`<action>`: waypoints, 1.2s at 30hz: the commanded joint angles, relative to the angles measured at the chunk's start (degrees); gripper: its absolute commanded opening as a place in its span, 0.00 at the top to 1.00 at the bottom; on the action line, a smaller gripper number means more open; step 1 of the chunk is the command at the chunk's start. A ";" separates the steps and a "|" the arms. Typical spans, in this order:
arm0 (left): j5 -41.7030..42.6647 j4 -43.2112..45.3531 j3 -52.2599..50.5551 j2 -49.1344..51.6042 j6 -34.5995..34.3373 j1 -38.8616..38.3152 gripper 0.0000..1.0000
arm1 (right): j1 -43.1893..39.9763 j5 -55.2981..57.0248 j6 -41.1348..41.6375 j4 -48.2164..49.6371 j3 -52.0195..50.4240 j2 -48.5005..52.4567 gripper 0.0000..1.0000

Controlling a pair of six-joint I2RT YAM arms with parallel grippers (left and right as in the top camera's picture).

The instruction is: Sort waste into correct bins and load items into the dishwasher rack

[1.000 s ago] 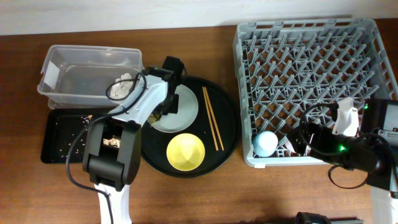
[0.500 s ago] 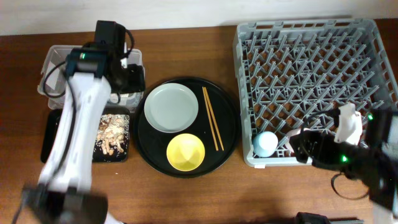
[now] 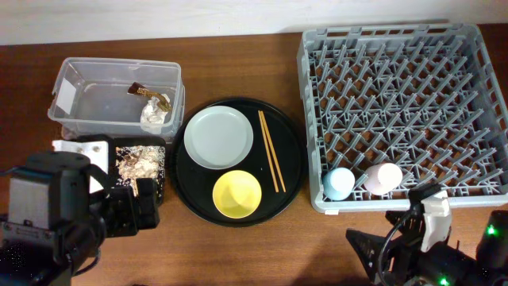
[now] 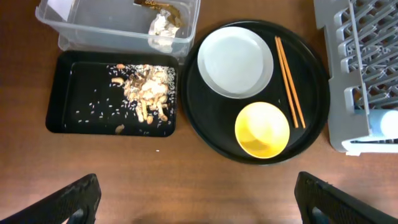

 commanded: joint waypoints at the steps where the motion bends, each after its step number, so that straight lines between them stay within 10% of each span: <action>1: 0.13 -1.07 -0.09 -0.17 -0.55 -0.28 0.01 | -0.22 -0.92 -0.13 -0.04 0.22 0.20 0.01; 8: -5.29 3.45 -0.76 -1.40 0.61 0.33 0.01 | -0.22 -0.92 -0.13 -0.04 0.24 0.20 0.01; 12: 4.00 52.46 -38.14 -22.99 10.38 3.17 0.01 | -0.22 -0.92 -0.13 -0.04 0.24 0.20 0.01; 17: 12.26 78.66 -80.63 -55.98 10.36 10.95 0.01 | -0.22 -0.92 -0.13 -0.04 0.24 0.20 0.01; 21: 13.16 104.30 -103.91 -61.75 10.36 10.95 0.01 | -0.22 -0.92 -0.13 -0.04 0.24 0.20 0.01; 36: 15.87 91.56 -104.35 -61.24 10.19 11.06 0.01 | -0.22 -5.70 8.50 10.27 0.22 4.17 0.02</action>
